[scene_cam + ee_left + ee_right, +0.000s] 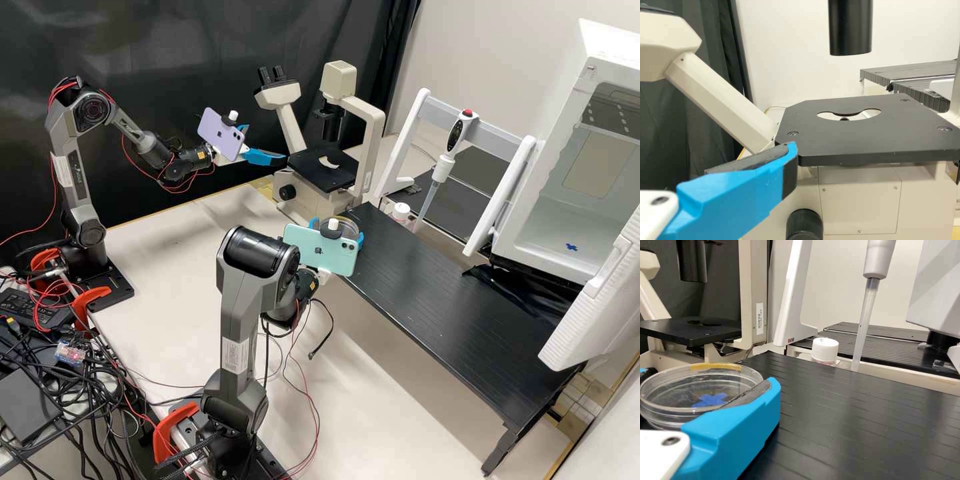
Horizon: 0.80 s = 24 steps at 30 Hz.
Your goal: Move the petri dish to the incubator
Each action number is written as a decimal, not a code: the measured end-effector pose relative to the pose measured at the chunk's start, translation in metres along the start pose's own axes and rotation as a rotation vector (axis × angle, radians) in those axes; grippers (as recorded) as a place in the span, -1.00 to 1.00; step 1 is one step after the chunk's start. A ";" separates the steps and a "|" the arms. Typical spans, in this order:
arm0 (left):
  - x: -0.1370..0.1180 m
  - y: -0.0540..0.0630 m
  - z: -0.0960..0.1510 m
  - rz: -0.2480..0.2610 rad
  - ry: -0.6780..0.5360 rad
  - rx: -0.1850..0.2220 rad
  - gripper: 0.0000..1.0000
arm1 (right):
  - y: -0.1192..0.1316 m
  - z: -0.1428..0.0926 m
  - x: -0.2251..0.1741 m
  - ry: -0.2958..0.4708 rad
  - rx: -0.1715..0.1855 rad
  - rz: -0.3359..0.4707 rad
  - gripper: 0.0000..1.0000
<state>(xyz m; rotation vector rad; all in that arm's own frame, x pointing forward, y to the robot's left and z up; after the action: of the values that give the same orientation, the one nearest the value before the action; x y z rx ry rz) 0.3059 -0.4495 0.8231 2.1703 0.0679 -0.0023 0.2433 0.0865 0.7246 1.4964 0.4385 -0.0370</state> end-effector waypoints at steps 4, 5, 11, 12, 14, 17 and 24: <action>0.000 0.000 0.000 0.000 0.000 0.000 1.00 | 0.010 0.002 -0.007 0.010 -0.010 0.012 -1.00; 0.000 0.000 0.000 0.000 0.000 0.000 1.00 | 0.012 0.003 -0.010 0.011 -0.014 0.014 -1.00; 0.000 0.000 0.000 0.000 0.000 0.000 1.00 | 0.048 0.029 -0.024 -0.061 -0.010 0.116 -1.00; 0.000 0.000 0.000 0.000 0.000 0.000 1.00 | 0.055 0.035 -0.026 -0.078 0.004 0.137 -1.00; 0.000 0.000 0.000 0.000 0.000 0.000 1.00 | 0.069 0.049 -0.031 -0.116 0.023 0.178 -1.00; 0.000 0.000 0.000 0.000 0.000 0.000 1.00 | 0.091 0.066 -0.035 -0.154 0.040 0.238 -1.00; 0.000 0.000 0.000 0.000 0.000 0.000 1.00 | 0.151 0.109 -0.028 -0.239 0.038 0.409 -1.00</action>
<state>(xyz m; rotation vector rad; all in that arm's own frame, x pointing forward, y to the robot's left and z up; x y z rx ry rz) 0.3059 -0.4495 0.8231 2.1703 0.0679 -0.0023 0.2892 -0.0127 0.8783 1.5725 -0.0645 0.0986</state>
